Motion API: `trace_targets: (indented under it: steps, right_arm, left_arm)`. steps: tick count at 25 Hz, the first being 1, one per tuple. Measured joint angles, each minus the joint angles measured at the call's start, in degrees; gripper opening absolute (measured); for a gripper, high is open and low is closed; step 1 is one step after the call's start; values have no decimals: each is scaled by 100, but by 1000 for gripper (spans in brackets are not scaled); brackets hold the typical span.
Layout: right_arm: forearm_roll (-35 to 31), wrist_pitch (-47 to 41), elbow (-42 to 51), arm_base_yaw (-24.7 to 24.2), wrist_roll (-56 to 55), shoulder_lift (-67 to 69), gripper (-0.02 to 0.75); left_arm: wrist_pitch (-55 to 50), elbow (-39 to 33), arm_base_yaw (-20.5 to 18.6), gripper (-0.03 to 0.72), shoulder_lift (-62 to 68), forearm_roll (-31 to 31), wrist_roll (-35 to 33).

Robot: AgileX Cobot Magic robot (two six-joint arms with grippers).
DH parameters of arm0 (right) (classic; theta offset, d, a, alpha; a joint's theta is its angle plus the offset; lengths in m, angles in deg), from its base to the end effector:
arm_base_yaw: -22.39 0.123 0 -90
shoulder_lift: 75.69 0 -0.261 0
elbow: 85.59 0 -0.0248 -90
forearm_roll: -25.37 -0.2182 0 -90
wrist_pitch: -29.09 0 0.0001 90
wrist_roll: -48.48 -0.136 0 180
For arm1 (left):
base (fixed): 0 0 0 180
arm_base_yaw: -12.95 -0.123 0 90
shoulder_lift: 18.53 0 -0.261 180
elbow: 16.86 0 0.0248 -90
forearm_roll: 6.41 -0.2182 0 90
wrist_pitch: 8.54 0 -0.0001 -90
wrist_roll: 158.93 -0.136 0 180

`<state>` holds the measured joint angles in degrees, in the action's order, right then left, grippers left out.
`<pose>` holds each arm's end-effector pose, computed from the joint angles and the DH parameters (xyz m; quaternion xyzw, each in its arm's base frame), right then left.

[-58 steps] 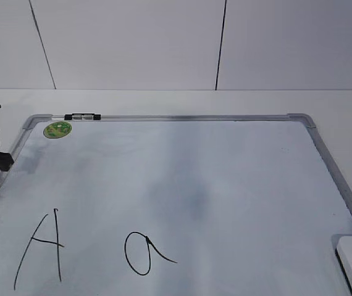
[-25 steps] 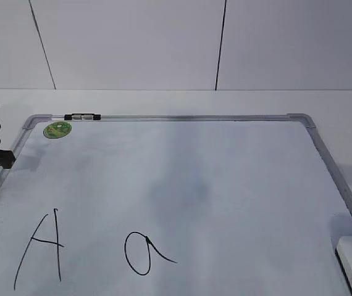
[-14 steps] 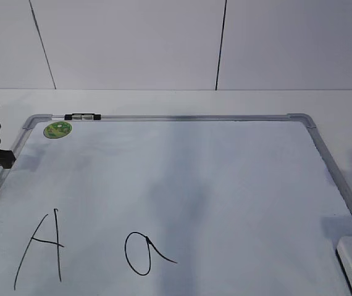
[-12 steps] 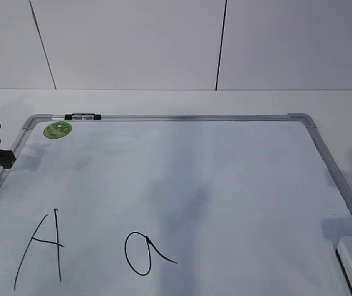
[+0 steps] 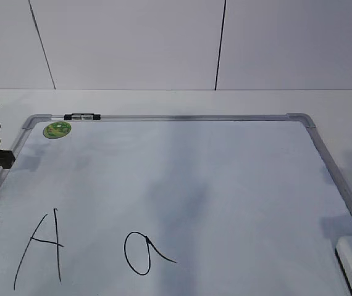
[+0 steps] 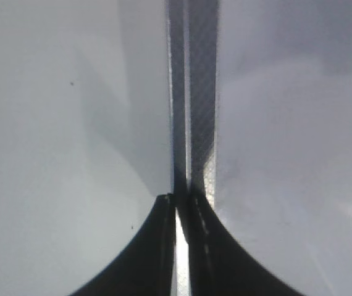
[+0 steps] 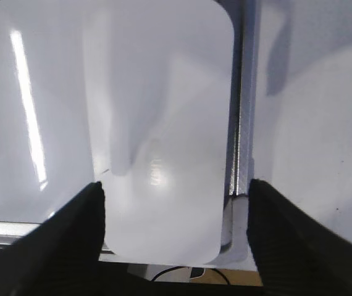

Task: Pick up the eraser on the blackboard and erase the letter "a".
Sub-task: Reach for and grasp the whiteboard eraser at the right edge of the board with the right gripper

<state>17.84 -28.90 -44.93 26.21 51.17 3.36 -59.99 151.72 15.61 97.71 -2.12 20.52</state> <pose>0.1567 0.0256 0.1576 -0.0230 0.9979 0.0566 0.0195 0.3048 -0.0221 0.1077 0.0049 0.9995 -0.0296 0.0072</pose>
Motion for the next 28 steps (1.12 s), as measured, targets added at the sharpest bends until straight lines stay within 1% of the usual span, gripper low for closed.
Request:
trace_targets:
  steps: [3, 5, 7, 15, 20, 25, 28]
  right_arm:
    - [310, 133, 0, 317, -413, 0, 548]
    - [371, 274, 0, 516, -664, 0, 548]
    - [381, 371, 0, 607, -814, 10, 548]
    - [419, 466, 0, 622, -1060, 38, 548]
    - [648, 456, 0, 622, -1308, 48, 552]
    - [675, 456, 0, 622, -1368, 48, 657]
    - [605, 456, 0, 622, -1354, 48, 671]
  left_arm:
    - [0, 0, 0, 15, 0, 0, 0]
    - [0, 0, 0, 15, 0, 0, 0]
    - [0, 0, 0, 15, 0, 0, 0]
    - [0, 0, 0, 15, 0, 0, 0]
    - [0, 0, 0, 15, 0, 0, 0]
    - [0, 0, 0, 15, 0, 0, 0]
    - [0, 0, 0, 15, 0, 12, 0]
